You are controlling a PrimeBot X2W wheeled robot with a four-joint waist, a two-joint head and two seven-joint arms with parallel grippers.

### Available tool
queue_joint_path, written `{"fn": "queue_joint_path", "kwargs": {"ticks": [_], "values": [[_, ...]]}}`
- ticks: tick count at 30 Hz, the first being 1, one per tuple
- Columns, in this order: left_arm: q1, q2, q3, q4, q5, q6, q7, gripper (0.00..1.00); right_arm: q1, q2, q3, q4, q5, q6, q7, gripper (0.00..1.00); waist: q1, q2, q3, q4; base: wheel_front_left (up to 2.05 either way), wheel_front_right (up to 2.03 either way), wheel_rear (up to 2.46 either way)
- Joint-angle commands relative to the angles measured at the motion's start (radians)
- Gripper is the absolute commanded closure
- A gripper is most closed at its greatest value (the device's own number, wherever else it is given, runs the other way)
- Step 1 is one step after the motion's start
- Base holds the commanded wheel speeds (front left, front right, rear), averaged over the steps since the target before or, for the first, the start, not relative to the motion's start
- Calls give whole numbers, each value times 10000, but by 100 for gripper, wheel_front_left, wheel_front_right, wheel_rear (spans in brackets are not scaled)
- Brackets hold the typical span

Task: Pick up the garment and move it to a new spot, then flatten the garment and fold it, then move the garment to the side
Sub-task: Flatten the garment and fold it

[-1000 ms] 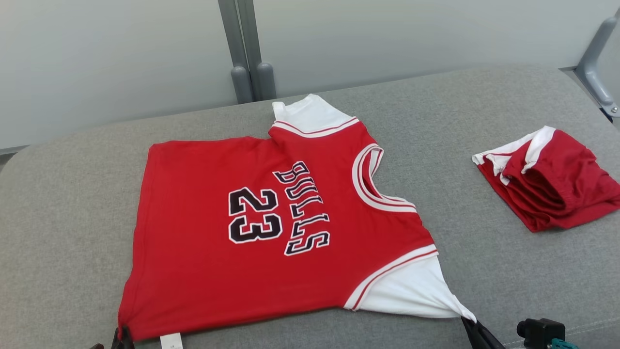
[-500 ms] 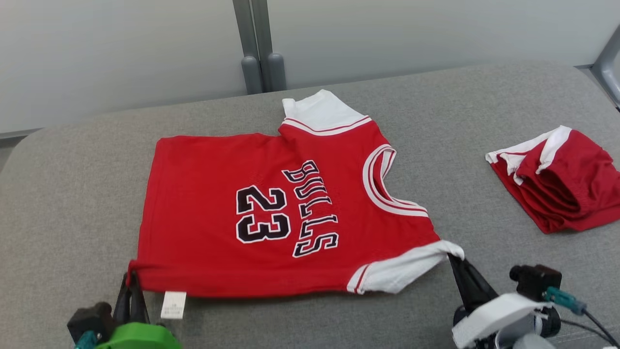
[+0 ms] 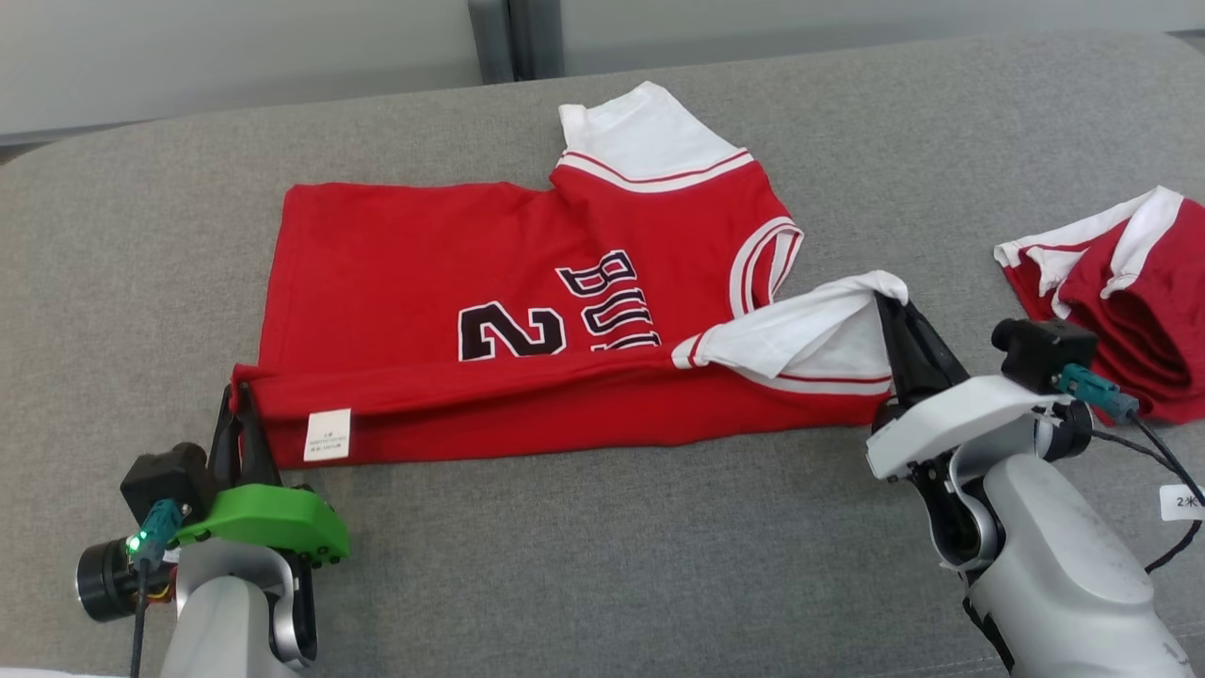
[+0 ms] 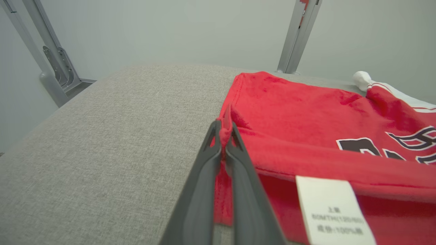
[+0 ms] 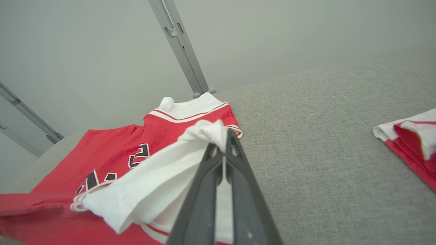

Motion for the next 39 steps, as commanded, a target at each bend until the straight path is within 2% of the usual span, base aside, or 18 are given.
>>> {"fn": "queue_joint_path", "kwargs": {"ticks": [1,7,8,9,10,11,16,21,27,33,39], "values": [[-323,59,-4,112,76,-21,-3,100,-291,63,-101,148,-143,-15,-27,100,0,0,451,75,0,0,0],[-1016,58,-6,677,84,-59,-3,100,-1006,270,-339,809,-706,-15,-27,100,0,0,915,92,0,0,0],[-1091,60,8,716,78,-50,-4,95,-1081,316,-397,913,-766,-15,-27,95,0,0,966,95,0,0,0],[-1170,62,54,717,54,13,-4,38,-1173,381,-533,1025,-835,-15,-27,53,0,0,1014,101,0,0,0],[-1201,62,76,737,27,62,-4,0,-1236,436,-637,1067,-898,-15,-27,17,0,0,1057,105,0,0,0],[-1242,60,88,697,14,84,-4,0,-1301,500,-745,1112,-976,-15,-29,0,0,0,1095,112,0,0,0],[-834,58,58,481,-218,138,-3,0,-1057,728,-1365,541,-1415,-14,-27,0,0,0,1175,168,0,0,0],[-343,58,-165,443,-355,12,-3,0,-215,803,-1404,-58,-1589,-14,-27,0,0,0,1104,198,0,0,0],[-65,60,-161,755,-254,262,-4,0,1022,783,-1562,-610,-1699,-12,-27,0,0,0,1042,138,0,0,0],[-253,58,-1,1379,103,163,7,0,1508,749,-1558,-413,-1857,-9,-27,0,0,0,1119,4,0,0,0],[-602,48,34,2317,240,28,59,0,1182,689,-1112,200,-2066,-9,-27,0,0,0,1296,60,0,0,0]]}}
